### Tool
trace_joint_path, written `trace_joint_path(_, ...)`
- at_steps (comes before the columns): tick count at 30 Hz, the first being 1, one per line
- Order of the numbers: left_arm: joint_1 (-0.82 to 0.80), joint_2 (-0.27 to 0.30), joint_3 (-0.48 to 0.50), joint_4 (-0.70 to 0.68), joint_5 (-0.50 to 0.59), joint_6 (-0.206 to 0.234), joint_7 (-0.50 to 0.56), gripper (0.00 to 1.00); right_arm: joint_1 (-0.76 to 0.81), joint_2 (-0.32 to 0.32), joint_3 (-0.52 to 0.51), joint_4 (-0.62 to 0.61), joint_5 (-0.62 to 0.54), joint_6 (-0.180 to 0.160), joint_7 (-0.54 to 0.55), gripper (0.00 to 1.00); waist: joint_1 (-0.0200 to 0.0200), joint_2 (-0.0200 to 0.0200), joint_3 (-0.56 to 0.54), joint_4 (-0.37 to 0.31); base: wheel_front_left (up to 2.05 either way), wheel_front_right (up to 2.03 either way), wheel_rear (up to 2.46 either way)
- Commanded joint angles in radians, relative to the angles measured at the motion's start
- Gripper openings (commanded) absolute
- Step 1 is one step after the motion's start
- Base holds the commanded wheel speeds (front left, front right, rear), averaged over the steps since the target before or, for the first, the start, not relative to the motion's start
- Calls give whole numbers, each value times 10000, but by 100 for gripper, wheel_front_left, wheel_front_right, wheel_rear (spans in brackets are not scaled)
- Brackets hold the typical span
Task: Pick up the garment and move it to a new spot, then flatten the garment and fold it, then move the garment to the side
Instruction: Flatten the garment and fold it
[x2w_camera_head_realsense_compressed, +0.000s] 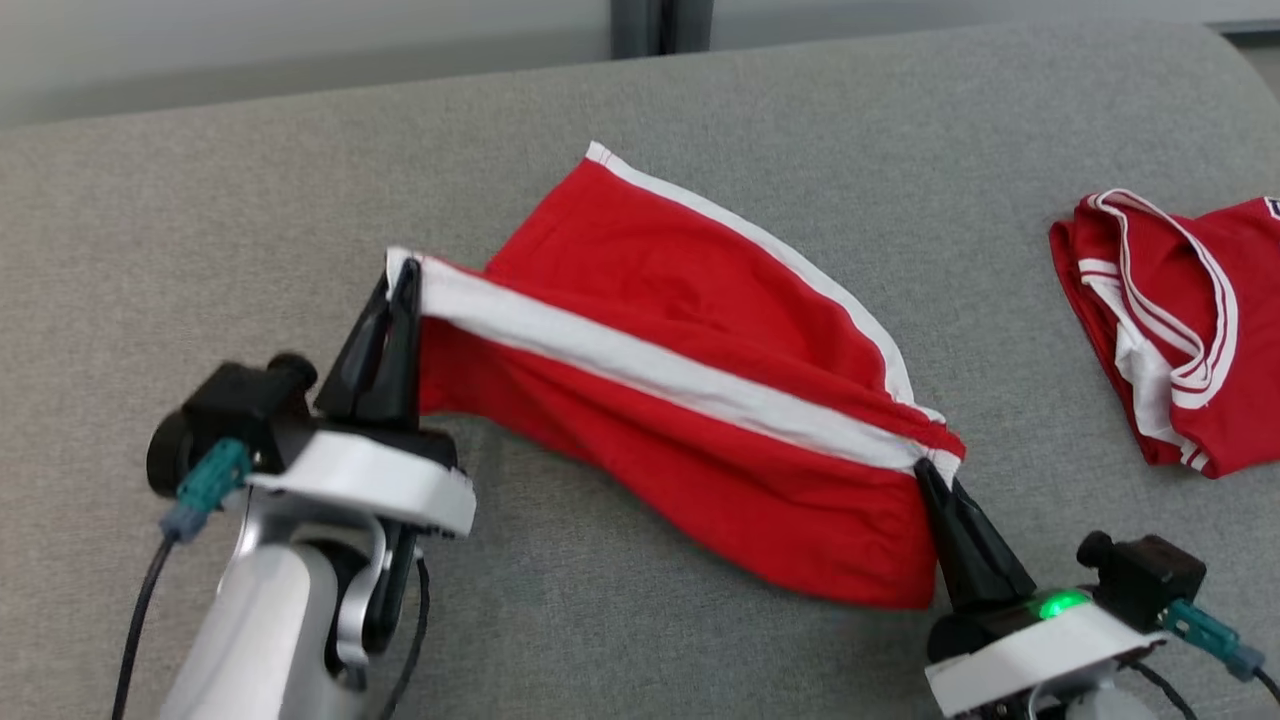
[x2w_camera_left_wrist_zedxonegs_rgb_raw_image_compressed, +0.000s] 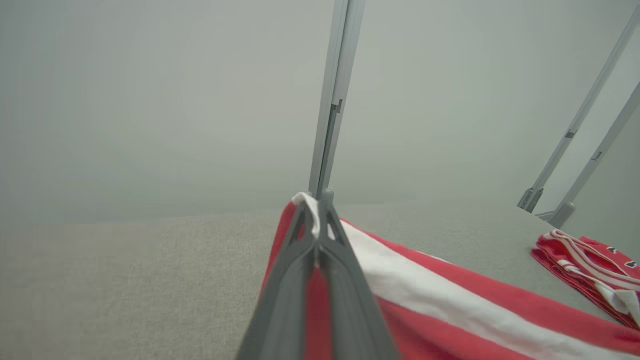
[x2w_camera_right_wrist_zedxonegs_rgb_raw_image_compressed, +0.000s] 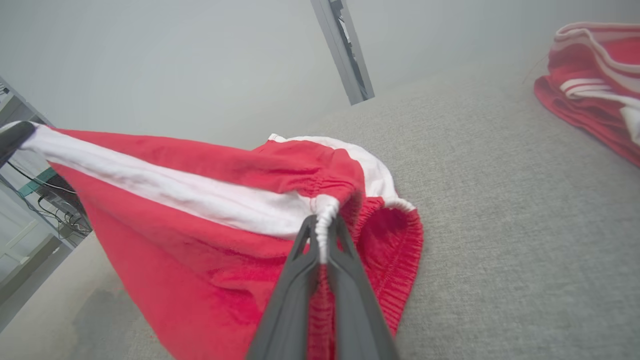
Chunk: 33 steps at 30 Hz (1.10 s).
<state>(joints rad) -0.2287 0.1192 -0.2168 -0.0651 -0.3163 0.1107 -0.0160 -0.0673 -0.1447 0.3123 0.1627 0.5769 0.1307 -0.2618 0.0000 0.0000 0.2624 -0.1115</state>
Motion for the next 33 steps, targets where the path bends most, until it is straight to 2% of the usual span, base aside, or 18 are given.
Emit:
trace_joint_path(1,-645,74,-16,267,73,-113,23,0,-334,49,-5,85,135,2,-43,0,0,0,672,-337,0,0,0)
trace_joint_path(5,-2421,-13,-172,1629,119,-430,65,0,-1065,268,-139,338,559,2,-43,0,0,0,1145,-634,0,0,0)
trace_joint_path(6,-3246,-69,-232,2389,99,-585,49,0,-1396,340,-180,371,686,2,-45,0,0,0,1318,-798,0,0,0)
trace_joint_path(9,-4342,-183,-275,3735,0,-760,-34,0,-1784,444,-168,606,877,2,-45,0,0,0,1540,-1050,0,0,0)
trace_joint_path(13,-5501,-250,-371,5540,-41,-1006,-296,0,-2218,583,49,910,1113,2,-45,0,0,0,1698,-1439,0,0,0)
trace_joint_path(14,-5501,-250,-371,5540,-41,-1006,-296,0,-2218,583,49,910,1113,2,-45,0,0,0,1698,-1439,0,0,0)
trace_joint_path(20,-6773,-409,-419,8171,-193,-1141,-533,0,-2718,661,373,1408,1137,0,-44,0,0,0,1838,-1849,0,0,0)
trace_joint_path(21,-6936,-429,-431,8519,-204,-1172,-579,0,-2791,675,399,1450,1088,2,-45,35,0,0,1856,-1901,0,0,0)
trace_joint_path(22,-7095,-450,-429,8867,-251,-1217,-636,0,-2876,695,436,1506,1055,2,-45,60,0,0,1865,-1938,0,0,0)
trace_joint_path(23,-7214,-470,-446,9213,-283,-1259,-643,0,-2939,698,527,1597,901,2,-44,98,0,0,1866,-1967,0,0,0)
trace_joint_path(24,-7318,-486,-457,9506,-352,-1331,-673,0,-2960,706,562,1621,873,2,-45,100,0,0,1871,-1990,0,0,0)
trace_joint_path(25,-7439,-505,-461,9768,-403,-1396,-739,23,-2963,725,593,1588,889,2,-45,100,0,0,1877,-2005,0,0,0)
trace_joint_path(26,-7548,-513,-486,10001,-436,-1472,-800,58,-2965,735,654,1592,802,2,-44,100,0,0,1883,-2013,0,0,0)
trace_joint_path(27,-7635,-515,-501,10200,-469,-1515,-898,100,-2961,734,671,1604,743,2,-44,100,0,0,1888,-2018,0,0,0)
trace_joint_path(33,-7696,-592,-700,10845,-503,-1519,-1909,100,-2687,526,453,1073,138,2,-45,100,0,0,1706,-1940,0,0,0)
